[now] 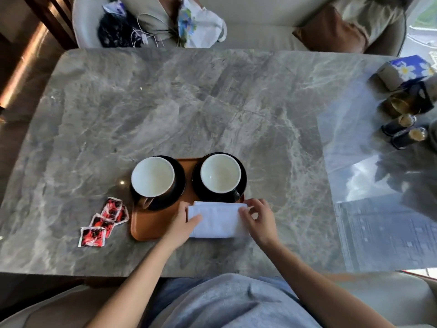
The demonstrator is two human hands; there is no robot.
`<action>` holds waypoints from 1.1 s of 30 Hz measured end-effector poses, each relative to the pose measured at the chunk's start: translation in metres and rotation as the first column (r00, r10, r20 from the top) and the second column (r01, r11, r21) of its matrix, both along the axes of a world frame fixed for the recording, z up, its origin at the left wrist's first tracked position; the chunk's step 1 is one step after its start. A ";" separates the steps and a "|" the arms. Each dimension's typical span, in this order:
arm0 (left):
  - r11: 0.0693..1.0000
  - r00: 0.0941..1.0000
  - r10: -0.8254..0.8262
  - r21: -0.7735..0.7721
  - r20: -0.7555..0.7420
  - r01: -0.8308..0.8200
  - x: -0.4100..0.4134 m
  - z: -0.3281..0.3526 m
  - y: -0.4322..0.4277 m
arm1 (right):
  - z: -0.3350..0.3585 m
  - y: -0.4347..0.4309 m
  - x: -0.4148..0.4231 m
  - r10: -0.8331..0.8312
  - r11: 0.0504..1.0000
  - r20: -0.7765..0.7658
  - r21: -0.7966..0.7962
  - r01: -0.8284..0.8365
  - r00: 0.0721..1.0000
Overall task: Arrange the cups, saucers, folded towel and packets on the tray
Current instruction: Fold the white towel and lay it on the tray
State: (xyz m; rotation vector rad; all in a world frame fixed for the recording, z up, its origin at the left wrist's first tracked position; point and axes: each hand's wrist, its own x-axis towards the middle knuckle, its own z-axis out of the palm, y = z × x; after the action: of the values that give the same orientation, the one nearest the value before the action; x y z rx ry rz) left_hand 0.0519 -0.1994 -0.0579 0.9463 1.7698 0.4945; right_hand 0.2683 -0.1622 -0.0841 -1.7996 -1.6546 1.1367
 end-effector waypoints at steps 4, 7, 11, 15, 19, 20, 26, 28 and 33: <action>0.997 0.992 -0.078 0.002 -0.095 0.079 -0.003 -0.008 -0.004 | -0.008 -0.001 -0.009 0.008 0.998 0.084 0.057 -0.012 0.996; 0.965 0.956 -0.161 0.162 -0.245 0.204 -0.004 -0.008 -0.009 | -0.008 -0.005 -0.013 -0.004 0.996 0.130 0.086 -0.008 0.991; 0.756 0.736 -0.400 0.256 -0.546 0.602 -0.010 -0.009 -0.007 | -0.005 -0.015 -0.013 0.105 0.958 0.302 0.226 -0.179 0.947; 0.609 0.530 -0.484 0.168 -0.696 0.776 -0.014 -0.011 -0.011 | -0.010 -0.032 -0.012 0.213 0.910 0.529 0.197 -0.364 0.821; 0.620 0.526 -0.489 0.146 -0.696 0.771 -0.014 -0.017 -0.010 | -0.011 -0.041 -0.012 0.213 0.934 0.543 0.131 -0.333 0.812; 0.623 0.519 -0.488 0.136 -0.702 0.770 -0.013 -0.018 -0.009 | -0.011 -0.041 -0.013 0.206 0.938 0.542 0.126 -0.322 0.815; 0.617 0.443 -0.485 0.064 -0.754 0.784 -0.011 -0.022 -0.011 | -0.007 -0.035 -0.017 0.164 0.942 0.564 0.153 -0.298 0.809; 0.621 0.426 -0.493 0.036 -0.758 0.783 -0.011 -0.023 -0.012 | -0.008 -0.035 -0.016 0.164 0.941 0.561 0.158 -0.299 0.812; 0.662 0.444 -0.488 0.013 -0.751 0.750 -0.007 -0.026 -0.016 | -0.011 -0.037 -0.014 0.178 0.946 0.518 0.145 -0.291 0.836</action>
State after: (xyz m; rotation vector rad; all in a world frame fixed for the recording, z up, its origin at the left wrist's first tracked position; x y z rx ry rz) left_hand 0.0445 -0.2153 -0.0843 2.1935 1.7737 -0.1078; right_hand 0.2543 -0.1987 -0.0954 -1.8827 -2.2539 0.5550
